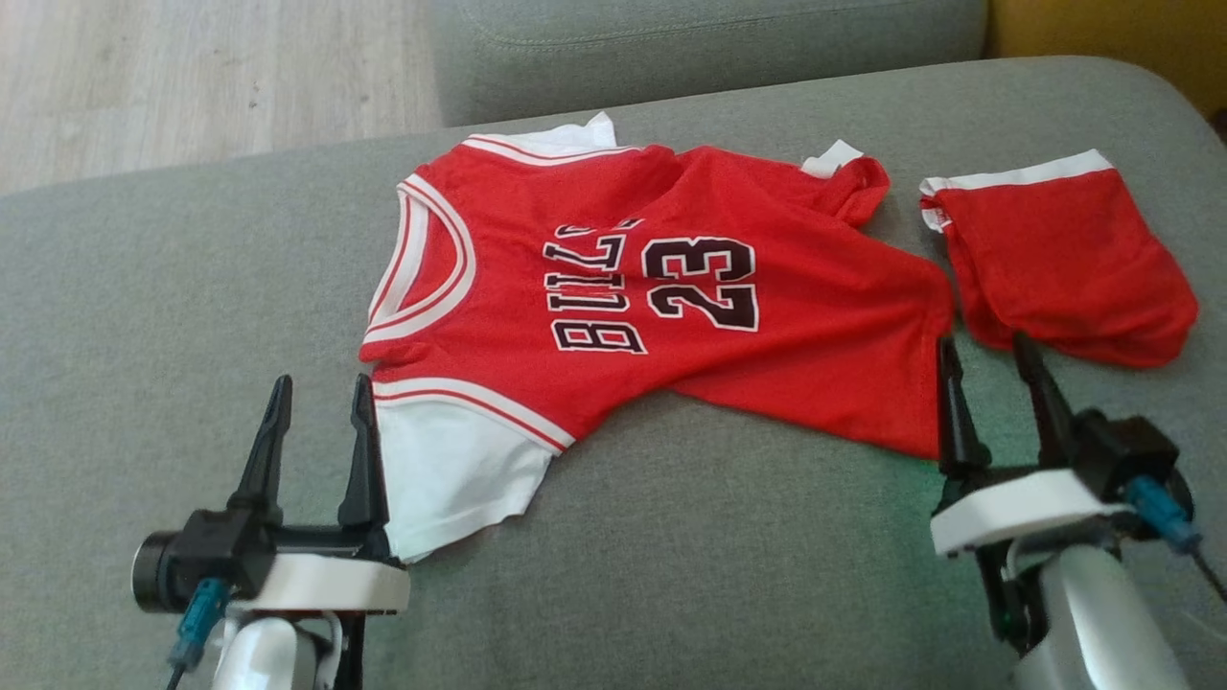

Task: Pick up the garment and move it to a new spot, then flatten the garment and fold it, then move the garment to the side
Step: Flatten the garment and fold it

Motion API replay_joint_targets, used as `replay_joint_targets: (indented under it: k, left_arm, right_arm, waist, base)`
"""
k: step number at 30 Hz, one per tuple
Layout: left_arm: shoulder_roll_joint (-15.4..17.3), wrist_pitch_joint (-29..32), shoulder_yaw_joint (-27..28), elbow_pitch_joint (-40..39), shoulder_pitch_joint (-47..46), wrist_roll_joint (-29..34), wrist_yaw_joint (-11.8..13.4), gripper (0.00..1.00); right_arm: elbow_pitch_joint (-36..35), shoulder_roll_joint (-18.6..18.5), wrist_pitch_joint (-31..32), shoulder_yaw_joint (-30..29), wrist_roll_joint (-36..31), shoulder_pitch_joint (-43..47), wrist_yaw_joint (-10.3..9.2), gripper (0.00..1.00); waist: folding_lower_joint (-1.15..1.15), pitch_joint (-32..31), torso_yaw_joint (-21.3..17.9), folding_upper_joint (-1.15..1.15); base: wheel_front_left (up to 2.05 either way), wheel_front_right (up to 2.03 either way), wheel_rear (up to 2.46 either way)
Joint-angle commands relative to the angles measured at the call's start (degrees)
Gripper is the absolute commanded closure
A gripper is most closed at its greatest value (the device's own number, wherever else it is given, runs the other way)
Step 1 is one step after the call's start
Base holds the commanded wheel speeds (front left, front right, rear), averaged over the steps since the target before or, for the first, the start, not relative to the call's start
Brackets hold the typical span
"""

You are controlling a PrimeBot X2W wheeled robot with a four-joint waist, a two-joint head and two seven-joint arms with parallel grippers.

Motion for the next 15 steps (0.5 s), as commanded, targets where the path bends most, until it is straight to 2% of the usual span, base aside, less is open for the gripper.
replay_joint_targets:
  k: [1, 6, 12, 15]
  left_arm:
    - [0.1, -0.6, 1.9, -2.0, -1.1, 0.4, -0.2, 0.0]
    - [0.0, -0.6, 1.9, -2.1, -1.0, 0.4, -0.2, 0.0]
    - [0.0, -0.6, 1.5, -2.1, -1.4, 0.8, -0.4, 0.0]
    - [0.0, -0.6, 1.3, -1.9, -1.7, 1.1, -0.6, 0.0]
  right_arm:
    - [-2.2, 0.1, -0.6, 2.0, 0.5, -0.5, -0.11, 0.0]
    - [-1.4, 0.1, -0.6, 2.5, 0.8, -0.2, -0.11, 0.0]
    - [3.5, 0.1, 2.3, 3.0, 3.0, -0.7, -0.11, 0.0]
    - [8.3, 0.1, 4.8, 3.2, 5.7, -2.3, -0.11, 0.0]
  waist:
    - [0.01, -0.3, -0.4, 0.0]
    - [0.01, -0.3, -0.8, 0.0]
    - [0.01, 0.2, -0.1, 0.0]
    - [0.01, 0.9, 0.8, 0.0]
  base:
    - [0.0, 0.0, 0.0]
    - [0.0, 0.0, 0.0]
    - [0.0, 0.0, 0.0]
    - [0.0, 0.0, 0.0]
